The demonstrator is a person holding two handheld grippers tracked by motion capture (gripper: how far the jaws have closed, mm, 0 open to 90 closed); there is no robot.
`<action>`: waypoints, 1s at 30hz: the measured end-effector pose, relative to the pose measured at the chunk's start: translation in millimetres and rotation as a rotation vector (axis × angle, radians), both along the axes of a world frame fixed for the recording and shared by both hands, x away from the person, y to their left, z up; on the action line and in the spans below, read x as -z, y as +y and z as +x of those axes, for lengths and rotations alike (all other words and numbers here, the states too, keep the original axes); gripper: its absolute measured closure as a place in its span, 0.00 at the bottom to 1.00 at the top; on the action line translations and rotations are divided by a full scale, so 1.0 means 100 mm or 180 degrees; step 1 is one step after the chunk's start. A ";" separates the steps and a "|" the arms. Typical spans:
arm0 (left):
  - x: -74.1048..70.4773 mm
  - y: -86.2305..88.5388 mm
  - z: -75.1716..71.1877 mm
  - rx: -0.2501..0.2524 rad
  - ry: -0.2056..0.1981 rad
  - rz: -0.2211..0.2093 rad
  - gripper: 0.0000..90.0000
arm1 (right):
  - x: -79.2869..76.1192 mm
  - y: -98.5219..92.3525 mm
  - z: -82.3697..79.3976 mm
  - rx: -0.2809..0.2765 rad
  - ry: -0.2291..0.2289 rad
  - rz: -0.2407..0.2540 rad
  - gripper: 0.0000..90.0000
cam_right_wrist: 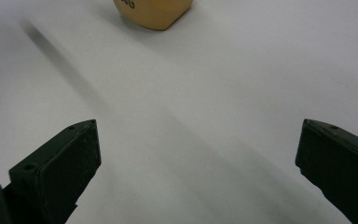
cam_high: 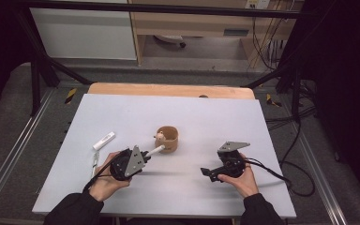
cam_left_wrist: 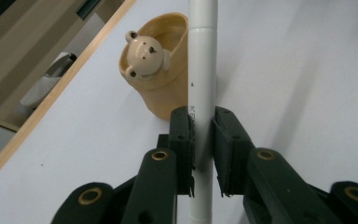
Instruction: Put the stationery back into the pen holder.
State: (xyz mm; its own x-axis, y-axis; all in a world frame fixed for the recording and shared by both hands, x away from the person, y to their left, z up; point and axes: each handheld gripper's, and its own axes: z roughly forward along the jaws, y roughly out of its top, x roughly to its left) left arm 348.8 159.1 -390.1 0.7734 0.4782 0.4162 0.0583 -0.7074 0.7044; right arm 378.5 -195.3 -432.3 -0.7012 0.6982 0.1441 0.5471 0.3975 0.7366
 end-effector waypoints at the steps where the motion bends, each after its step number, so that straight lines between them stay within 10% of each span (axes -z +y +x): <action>1: -0.02 0.00 0.01 -0.0034 0.0032 -0.0060 0.87 | 0.01 -0.03 -0.01 -0.0001 -0.0004 0.0005 0.01; 12: -0.22 -0.07 0.18 -0.0362 0.0368 -0.0584 0.87 | 0.10 -0.28 -0.08 -0.0077 0.0013 0.0061 0.01; 30: -0.54 -0.39 0.52 -0.0610 0.0423 -0.1110 0.87 | 0.14 -0.39 -0.11 -0.0088 0.0039 0.0104 0.01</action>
State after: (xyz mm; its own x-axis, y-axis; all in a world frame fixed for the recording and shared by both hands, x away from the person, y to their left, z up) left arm 401.2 120.5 -336.1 0.6928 0.7132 0.1065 0.2722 -0.3954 0.8772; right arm 367.3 -233.9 -446.2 -0.7183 0.6733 0.1753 0.5454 0.3884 0.7428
